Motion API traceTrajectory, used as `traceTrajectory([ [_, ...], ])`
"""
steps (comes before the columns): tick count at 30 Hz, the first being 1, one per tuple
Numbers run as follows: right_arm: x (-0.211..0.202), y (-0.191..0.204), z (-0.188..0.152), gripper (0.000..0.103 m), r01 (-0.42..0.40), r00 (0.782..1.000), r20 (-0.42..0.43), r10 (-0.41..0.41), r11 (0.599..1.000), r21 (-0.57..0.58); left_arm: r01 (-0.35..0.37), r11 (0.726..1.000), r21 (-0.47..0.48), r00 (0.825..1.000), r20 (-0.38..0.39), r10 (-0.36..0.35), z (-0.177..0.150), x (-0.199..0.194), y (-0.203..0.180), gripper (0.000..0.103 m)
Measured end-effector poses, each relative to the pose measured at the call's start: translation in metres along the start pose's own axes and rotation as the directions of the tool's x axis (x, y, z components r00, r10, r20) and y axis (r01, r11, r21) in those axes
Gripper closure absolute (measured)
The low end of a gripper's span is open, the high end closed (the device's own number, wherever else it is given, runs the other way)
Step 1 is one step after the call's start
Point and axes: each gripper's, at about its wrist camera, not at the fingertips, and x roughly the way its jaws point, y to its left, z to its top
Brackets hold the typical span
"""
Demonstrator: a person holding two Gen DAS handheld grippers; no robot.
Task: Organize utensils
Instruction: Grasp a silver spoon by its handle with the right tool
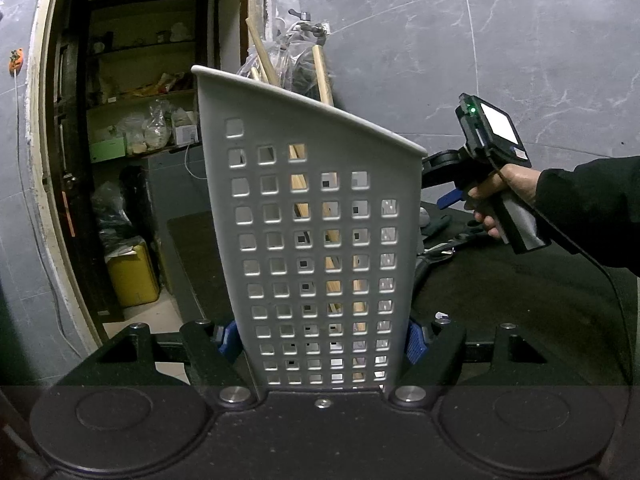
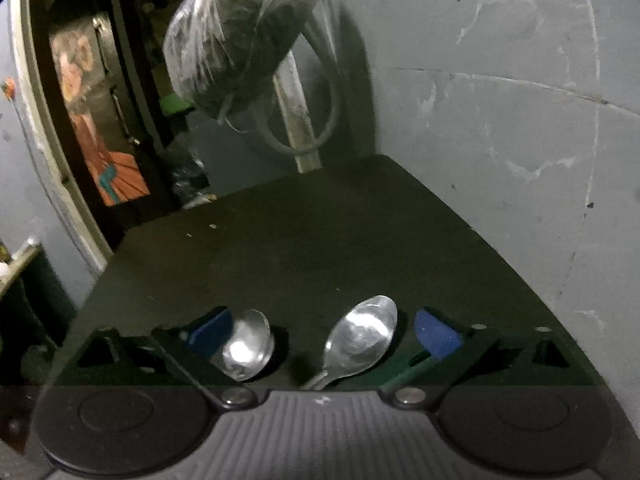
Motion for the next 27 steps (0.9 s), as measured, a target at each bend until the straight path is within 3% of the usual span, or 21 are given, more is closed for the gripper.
traceTrajectory([
  [7,0.010,-0.002,-0.001,0.028,0.058,0.998,-0.027,-0.058,0.998,0.003,0.001,1.000,0.000,1.000,0.000,-0.001,0.000,0.000,0.000,0.027],
  [19,0.017,-0.009,-0.012,0.033,0.084,0.996,-0.036,-0.083,0.996,0.008,0.004,1.000,0.006,1.000,-0.001,-0.004,0.000,0.000,0.000,0.027],
  [21,0.017,-0.008,-0.013,0.038,0.101,0.994,-0.030,-0.101,0.995,-0.017,0.005,1.000,0.006,1.000,-0.002,-0.005,0.000,0.000,0.000,0.027],
  [26,0.017,-0.004,-0.015,0.067,0.126,0.992,-0.020,-0.128,0.989,-0.074,0.005,1.000,0.006,1.000,-0.001,-0.005,0.000,0.000,0.000,0.027],
  [27,0.016,-0.005,-0.015,0.068,0.125,0.992,-0.021,-0.127,0.989,-0.075,0.005,1.000,0.006,1.000,-0.002,-0.005,0.000,0.000,0.000,0.027],
])
